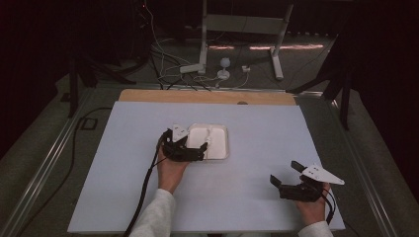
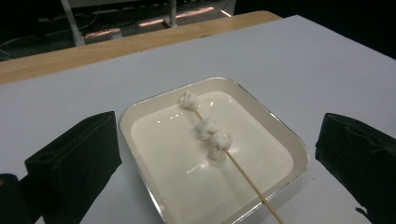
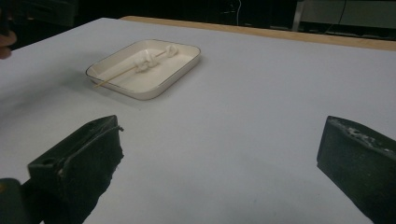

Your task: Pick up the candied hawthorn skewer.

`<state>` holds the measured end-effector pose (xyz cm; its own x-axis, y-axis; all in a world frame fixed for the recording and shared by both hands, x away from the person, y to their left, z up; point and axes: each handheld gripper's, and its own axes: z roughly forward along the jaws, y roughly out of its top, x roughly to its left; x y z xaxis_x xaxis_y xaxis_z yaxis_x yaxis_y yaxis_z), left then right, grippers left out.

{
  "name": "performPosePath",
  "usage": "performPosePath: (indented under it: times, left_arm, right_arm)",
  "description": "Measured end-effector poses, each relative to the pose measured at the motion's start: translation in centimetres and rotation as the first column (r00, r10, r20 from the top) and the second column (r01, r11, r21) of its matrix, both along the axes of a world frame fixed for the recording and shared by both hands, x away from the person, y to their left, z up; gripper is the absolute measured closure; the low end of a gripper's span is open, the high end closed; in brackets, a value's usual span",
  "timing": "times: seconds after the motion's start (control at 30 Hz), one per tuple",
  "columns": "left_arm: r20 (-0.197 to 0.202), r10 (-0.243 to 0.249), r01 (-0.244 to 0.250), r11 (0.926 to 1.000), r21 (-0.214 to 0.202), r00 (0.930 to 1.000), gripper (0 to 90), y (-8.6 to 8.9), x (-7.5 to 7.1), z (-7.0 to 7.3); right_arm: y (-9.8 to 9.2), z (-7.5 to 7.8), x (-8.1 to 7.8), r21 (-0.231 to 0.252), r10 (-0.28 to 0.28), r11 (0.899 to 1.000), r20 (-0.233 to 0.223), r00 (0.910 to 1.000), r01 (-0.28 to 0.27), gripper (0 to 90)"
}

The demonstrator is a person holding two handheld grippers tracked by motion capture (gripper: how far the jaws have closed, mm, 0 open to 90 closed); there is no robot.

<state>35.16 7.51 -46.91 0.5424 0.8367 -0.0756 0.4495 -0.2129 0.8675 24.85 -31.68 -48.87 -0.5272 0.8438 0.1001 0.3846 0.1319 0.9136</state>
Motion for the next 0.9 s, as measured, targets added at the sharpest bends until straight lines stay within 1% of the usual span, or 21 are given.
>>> performPosePath:
  times: [0.1,0.2,0.23,0.27,0.33,0.37,0.43,0.47,0.5,0.53,0.57,0.6,0.63,0.67,0.7,0.73,0.77,0.8,0.87,0.9]
  left_arm:
    - [-0.020,0.008,-0.008,0.9999,0.007,0.9998,0.6,-0.6,0.5,-0.7]
    - [-0.055,0.000,0.001,1.0000,0.005,0.9985,2.3,-1.1,1.0,-1.2]
    - [-0.080,-0.036,0.036,0.9993,-0.011,0.9961,3.0,-1.4,1.2,-1.6]
    - [-0.090,-0.038,0.038,0.9993,-0.005,0.9952,3.0,-1.6,1.3,-1.7]
    - [-0.118,-0.049,0.048,0.9988,-0.008,0.9918,2.9,-1.9,1.5,-2.1]
    - [-0.118,-0.049,0.048,0.9988,-0.008,0.9918,2.9,-1.9,1.5,-2.1]
    - [-0.142,-0.044,0.044,0.9990,-0.007,0.9889,2.9,-2.2,1.7,-2.5]
    - [-0.157,-0.032,0.032,0.9995,-0.002,0.9870,2.9,-2.3,1.8,-2.7]
    - [-0.190,-0.022,0.023,0.9997,0.003,0.9815,3.3,-2.6,2.0,-3.1]
    - [-0.198,-0.017,0.020,0.9997,0.014,0.9800,4.7,-2.7,2.0,-3.3]
    - [-0.198,-0.017,0.020,0.9997,0.014,0.9800,7.1,-2.7,2.0,-3.3]
    - [-0.211,-0.007,0.017,0.9989,0.043,0.9774,11.9,-3.0,2.0,-3.6]
    - [-0.221,0.000,0.014,0.9980,0.061,0.9752,18.6,-3.1,2.1,-3.8]
    - [-0.237,0.018,0.004,0.9958,0.091,0.9714,21.8,-3.2,2.2,-4.0]
    - [-0.247,0.021,0.004,0.9948,0.102,0.9687,25.1,-3.2,2.2,-4.1]
    - [-0.258,0.019,0.011,0.9935,0.113,0.9661,30.4,-3.3,2.2,-4.3]
    - [-0.269,0.027,0.010,0.9903,0.139,0.9629,37.8,-3.3,2.3,-4.4]
    - [-0.275,0.033,0.009,0.9886,0.151,0.9610,42.4,-3.3,2.3,-4.5]
    - [-0.279,0.032,0.011,0.9885,0.151,0.9598,50.1,-3.2,2.2,-4.6]
    - [-0.285,0.027,0.016,0.9891,0.147,0.9581,55.2,-3.0,2.2,-4.5]
  right_arm:
    - [0.0,0.0,0.0,0.003,-0.002,1.000,0.000,1.0000,0.002,0.0]
    - [-0.1,0.0,0.0,0.005,-0.004,1.000,-0.001,1.0000,0.004,0.0]
    - [-0.1,0.0,0.0,0.005,-0.004,1.000,-0.002,1.0000,0.004,0.0]
    - [-0.1,0.0,0.0,0.004,-0.003,1.000,-0.001,1.0000,0.003,0.0]
    - [-0.1,0.0,0.0,0.003,-0.003,1.000,-0.001,1.0000,0.003,0.0]
    - [-0.1,0.0,0.0,0.004,-0.004,1.000,-0.002,1.0000,0.004,0.0]
    - [-0.1,0.0,0.1,0.004,-0.004,1.000,-0.003,1.0000,0.004,0.0]
    - [-0.1,0.0,0.0,0.004,-0.004,1.000,-0.002,1.0000,0.004,0.0]
    - [-0.1,0.0,0.0,0.005,-0.004,1.000,-0.003,1.0000,0.004,0.0]
    - [-0.1,0.0,0.0,0.005,-0.004,1.000,-0.003,1.0000,0.004,0.0]
    - [-0.1,0.0,0.1,0.005,-0.004,1.000,-0.004,1.0000,0.004,0.0]
    - [-0.1,-0.1,0.1,0.007,-0.004,1.000,-0.006,1.0000,0.004,0.0]
    - [-0.1,-0.1,0.1,0.007,-0.003,1.000,-0.006,1.0000,0.003,0.0]
    - [-0.1,-0.1,0.1,0.008,-0.003,1.000,-0.008,1.0000,0.003,0.0]
    - [-0.1,-0.1,0.1,0.009,-0.004,1.000,-0.009,1.0000,0.004,0.0]
    - [-0.1,-0.1,0.1,0.010,-0.004,1.000,-0.009,1.0000,0.004,0.0]
    - [-0.1,-0.1,0.1,0.013,-0.004,1.000,-0.009,1.0000,0.004,0.0]
    - [-0.2,-0.1,0.1,0.015,-0.004,1.000,-0.009,0.9999,0.004,0.0]
    - [-0.2,-0.1,0.1,0.020,-0.004,1.000,-0.009,0.9999,0.004,0.0]
    - [-0.2,-0.1,0.1,0.021,-0.005,1.000,-0.009,1.0000,0.005,0.0]
